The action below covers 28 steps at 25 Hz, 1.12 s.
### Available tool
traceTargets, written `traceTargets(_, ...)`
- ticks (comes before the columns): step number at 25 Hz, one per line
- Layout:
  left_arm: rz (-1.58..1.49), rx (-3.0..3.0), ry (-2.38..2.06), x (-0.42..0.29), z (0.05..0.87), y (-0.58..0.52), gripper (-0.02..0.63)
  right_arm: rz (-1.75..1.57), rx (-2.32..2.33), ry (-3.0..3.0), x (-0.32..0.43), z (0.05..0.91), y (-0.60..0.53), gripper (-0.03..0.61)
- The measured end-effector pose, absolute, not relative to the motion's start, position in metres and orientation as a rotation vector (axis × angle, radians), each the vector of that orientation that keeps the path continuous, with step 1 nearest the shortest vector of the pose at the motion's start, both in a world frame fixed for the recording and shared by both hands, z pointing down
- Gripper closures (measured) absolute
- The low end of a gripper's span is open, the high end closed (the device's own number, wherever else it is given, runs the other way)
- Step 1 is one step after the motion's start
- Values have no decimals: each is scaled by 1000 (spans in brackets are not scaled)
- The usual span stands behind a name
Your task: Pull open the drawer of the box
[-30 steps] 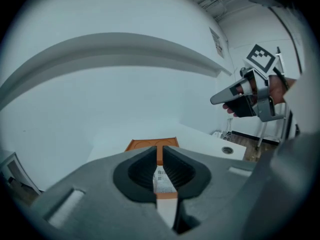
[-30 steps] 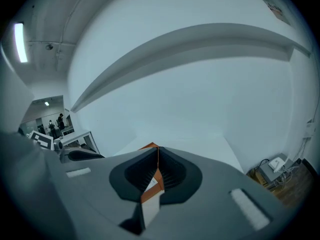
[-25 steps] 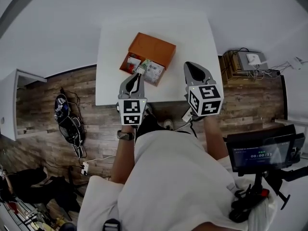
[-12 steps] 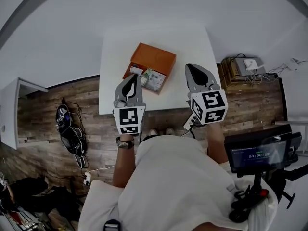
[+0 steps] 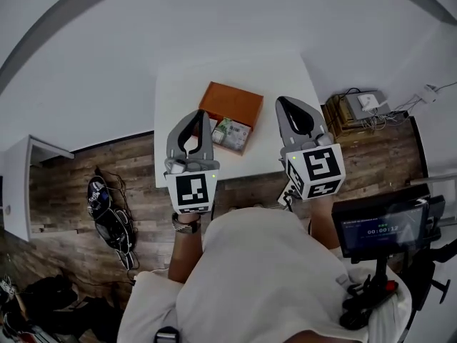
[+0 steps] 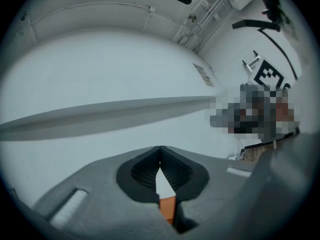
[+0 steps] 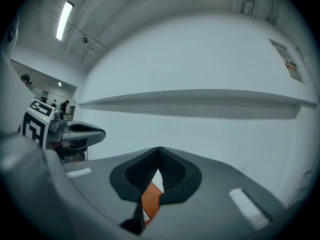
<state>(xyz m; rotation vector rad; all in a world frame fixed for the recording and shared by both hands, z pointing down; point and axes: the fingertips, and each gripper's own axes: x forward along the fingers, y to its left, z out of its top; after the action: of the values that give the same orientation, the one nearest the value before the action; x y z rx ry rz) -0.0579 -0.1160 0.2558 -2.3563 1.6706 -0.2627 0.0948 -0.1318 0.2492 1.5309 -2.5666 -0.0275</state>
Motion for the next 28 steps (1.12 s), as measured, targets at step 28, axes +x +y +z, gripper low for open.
traceTargets(28, -312, -2404, 1589, -26, 271, -115, 607, -9, 1528, -2541, 103, 262, -130, 577)
